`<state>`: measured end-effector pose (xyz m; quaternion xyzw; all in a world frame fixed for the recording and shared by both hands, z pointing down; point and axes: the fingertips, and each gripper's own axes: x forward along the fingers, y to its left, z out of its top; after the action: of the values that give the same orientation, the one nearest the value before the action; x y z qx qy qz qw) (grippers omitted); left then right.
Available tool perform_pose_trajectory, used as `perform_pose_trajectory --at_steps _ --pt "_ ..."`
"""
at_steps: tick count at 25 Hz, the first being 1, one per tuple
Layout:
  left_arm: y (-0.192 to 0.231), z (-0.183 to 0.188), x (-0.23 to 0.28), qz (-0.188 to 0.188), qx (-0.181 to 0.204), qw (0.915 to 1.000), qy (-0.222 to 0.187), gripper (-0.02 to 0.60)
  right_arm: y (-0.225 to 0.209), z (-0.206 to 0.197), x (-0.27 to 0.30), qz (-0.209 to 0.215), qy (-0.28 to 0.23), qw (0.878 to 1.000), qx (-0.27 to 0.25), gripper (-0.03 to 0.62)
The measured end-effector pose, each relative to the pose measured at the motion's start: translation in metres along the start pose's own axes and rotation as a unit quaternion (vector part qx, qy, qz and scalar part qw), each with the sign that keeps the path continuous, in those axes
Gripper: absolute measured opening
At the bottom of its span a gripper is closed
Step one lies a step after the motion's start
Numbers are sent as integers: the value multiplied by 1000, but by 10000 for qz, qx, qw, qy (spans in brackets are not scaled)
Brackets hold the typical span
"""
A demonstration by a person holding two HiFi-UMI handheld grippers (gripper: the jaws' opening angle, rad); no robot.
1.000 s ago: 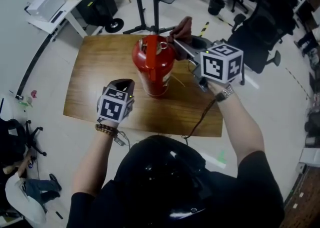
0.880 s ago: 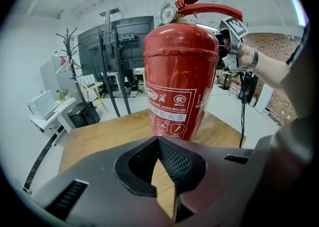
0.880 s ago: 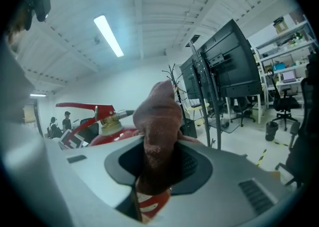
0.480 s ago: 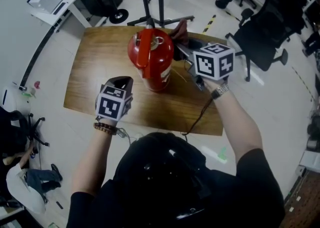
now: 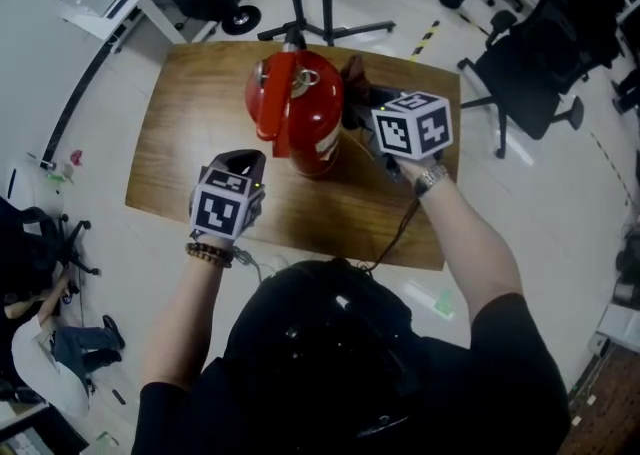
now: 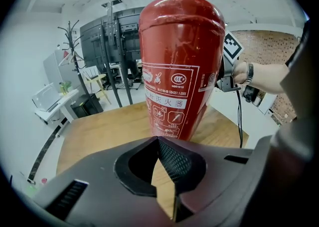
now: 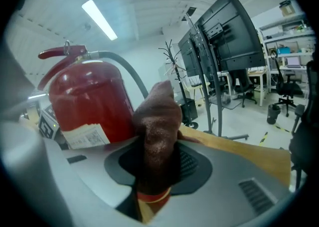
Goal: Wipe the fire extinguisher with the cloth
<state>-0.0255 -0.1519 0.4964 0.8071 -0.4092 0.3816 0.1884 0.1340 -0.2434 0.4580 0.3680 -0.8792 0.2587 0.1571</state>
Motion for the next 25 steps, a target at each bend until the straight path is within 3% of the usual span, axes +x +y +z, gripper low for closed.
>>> perform_pose_trajectory --at_steps 25 --pt "-4 -19 6 182 -247 9993 227 0 -36 -92 64 -8 965 9947 -341 120"
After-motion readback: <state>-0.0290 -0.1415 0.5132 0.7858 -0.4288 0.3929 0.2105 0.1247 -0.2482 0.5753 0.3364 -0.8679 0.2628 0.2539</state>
